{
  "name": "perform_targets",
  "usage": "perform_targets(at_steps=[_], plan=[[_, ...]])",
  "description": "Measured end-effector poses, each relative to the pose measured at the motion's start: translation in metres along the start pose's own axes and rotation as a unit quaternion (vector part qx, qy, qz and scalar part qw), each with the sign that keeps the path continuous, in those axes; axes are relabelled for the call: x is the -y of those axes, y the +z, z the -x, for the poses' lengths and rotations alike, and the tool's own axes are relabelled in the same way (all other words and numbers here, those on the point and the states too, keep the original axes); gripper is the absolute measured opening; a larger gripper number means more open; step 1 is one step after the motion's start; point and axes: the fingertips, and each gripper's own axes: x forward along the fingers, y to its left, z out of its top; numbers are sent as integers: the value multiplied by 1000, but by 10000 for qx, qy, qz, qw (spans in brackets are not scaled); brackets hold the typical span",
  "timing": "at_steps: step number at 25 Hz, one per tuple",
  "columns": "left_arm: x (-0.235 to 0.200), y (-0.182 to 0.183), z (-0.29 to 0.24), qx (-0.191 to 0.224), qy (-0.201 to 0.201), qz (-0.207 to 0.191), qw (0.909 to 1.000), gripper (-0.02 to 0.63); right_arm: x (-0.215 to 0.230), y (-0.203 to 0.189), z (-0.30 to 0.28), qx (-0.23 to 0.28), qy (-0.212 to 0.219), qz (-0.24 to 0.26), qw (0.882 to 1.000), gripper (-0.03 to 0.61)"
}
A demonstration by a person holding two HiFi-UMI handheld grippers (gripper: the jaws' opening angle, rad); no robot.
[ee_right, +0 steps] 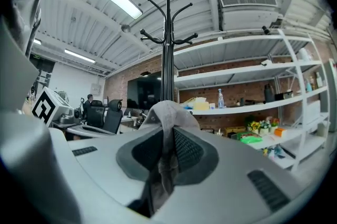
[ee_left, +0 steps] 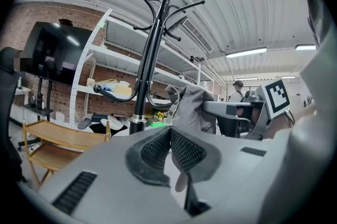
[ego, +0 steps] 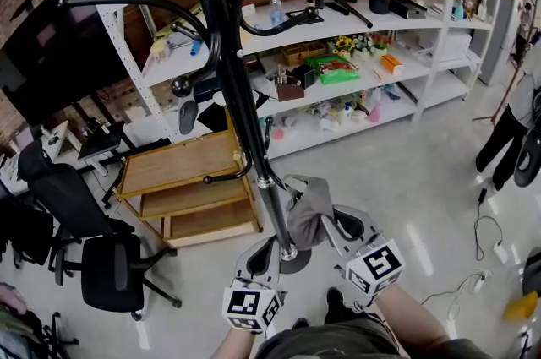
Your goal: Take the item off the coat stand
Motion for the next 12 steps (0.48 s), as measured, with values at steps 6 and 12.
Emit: perform_targets(at_steps=[6, 12], plan=[[9, -3, 15, -101, -278, 4, 9996, 8, -1, 9, 30, 116, -450, -48, 9989, 47], [25, -10, 31, -120, -695, -55, 9975, 8, -6, -2, 63, 61, -943, -107, 9955, 46]])
